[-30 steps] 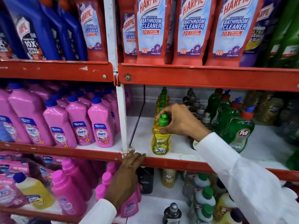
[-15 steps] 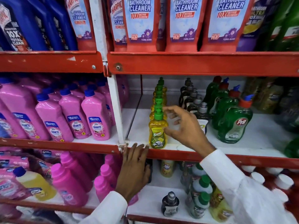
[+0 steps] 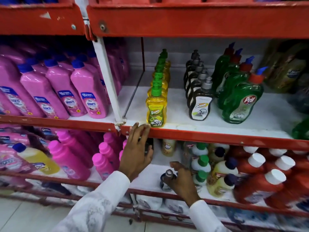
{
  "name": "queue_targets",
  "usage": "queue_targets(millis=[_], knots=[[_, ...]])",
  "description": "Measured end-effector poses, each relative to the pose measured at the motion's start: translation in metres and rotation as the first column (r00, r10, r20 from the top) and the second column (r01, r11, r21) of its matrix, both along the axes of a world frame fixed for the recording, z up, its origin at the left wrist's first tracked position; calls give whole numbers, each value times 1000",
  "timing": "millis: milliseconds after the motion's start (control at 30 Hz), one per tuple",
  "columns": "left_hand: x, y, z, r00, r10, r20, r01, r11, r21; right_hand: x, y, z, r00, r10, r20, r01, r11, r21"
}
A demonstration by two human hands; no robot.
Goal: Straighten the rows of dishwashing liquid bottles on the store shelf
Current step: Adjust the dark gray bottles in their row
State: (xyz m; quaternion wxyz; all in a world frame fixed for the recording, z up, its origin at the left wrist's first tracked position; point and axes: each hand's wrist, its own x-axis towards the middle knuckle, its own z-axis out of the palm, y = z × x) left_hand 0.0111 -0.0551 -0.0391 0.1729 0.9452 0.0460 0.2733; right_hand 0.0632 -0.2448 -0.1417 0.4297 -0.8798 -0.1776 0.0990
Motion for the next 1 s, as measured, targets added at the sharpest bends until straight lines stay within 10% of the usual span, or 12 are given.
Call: queue_targets(millis=[333,733,1000], knots=[[-5,-5,0,999,32,-31,-32,999,3,-9,-2,-9,993,-108,36,103,988,118],[7,-26,-5,991,13,131,-20,999,47,4,-51,215,863,-335,378,135,874,466],[20,-58,5,996,-37,77,33,998,49,69,-49,265,833,-283,475,66,904,423]])
